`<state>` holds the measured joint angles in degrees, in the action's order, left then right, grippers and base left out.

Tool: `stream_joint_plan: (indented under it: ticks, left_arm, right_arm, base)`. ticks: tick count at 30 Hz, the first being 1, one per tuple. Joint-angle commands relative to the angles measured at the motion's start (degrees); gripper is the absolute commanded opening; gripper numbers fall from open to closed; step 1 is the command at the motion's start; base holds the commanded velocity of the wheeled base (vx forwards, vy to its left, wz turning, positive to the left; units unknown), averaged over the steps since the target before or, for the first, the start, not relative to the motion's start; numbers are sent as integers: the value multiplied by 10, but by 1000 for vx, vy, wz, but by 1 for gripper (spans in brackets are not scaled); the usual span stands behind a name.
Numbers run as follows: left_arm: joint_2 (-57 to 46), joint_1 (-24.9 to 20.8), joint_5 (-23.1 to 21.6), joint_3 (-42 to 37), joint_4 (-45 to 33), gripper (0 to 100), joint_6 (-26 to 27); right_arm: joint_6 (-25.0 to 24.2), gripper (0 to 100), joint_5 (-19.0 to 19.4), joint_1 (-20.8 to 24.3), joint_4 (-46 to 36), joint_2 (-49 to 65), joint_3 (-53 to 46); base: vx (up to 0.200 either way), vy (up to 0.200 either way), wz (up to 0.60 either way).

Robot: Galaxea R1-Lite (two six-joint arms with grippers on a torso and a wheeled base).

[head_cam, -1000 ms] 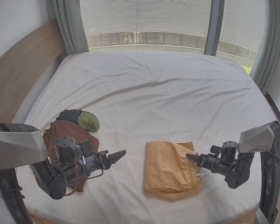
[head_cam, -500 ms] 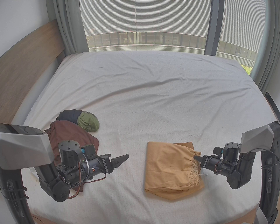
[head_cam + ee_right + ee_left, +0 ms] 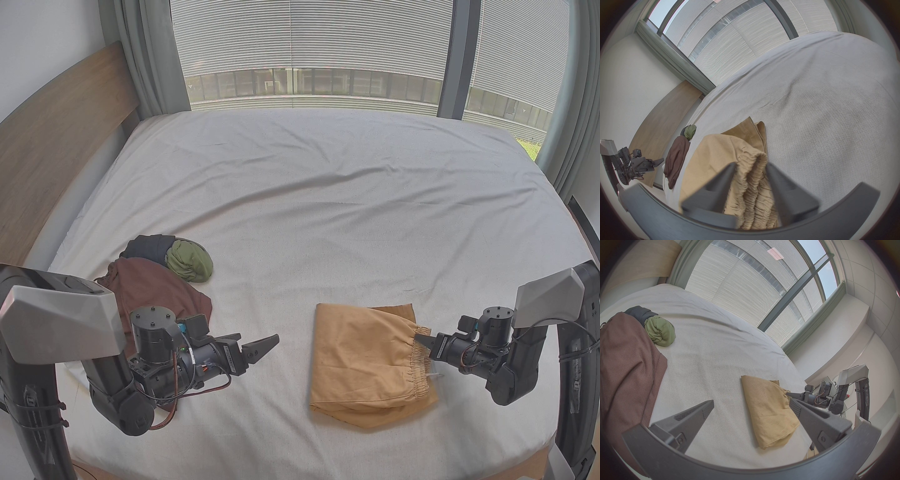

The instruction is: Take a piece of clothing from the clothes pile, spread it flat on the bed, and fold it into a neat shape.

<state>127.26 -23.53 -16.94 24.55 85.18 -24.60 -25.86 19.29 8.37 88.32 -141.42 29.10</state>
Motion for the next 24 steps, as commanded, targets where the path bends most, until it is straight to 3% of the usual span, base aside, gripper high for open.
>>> stream_joint_plan:
  ticks: [1, 11, 17, 24]
  left_arm:
    - [10, 0, 0, 0, 3, 100, 0]
    - [9, 0, 0, 1, 5, 100, -1]
    - [9, 0, 0, 0, 6, 100, 0]
    - [11, 1, 0, 1, 8, 100, -1]
  right_arm:
    - [3, 100, -2, -1, 0, 8, -6]
    - [49, 100, 0, -21, -25, 93, -84]
    - [76, 100, 1, -27, -117, 95, -102]
    - [78, 100, 3, -13, -162, 91, -112]
  base:
    - [0, 0, 0]
    - [0, 0, 0]
    - [0, 0, 0]
    - [0, 0, 0]
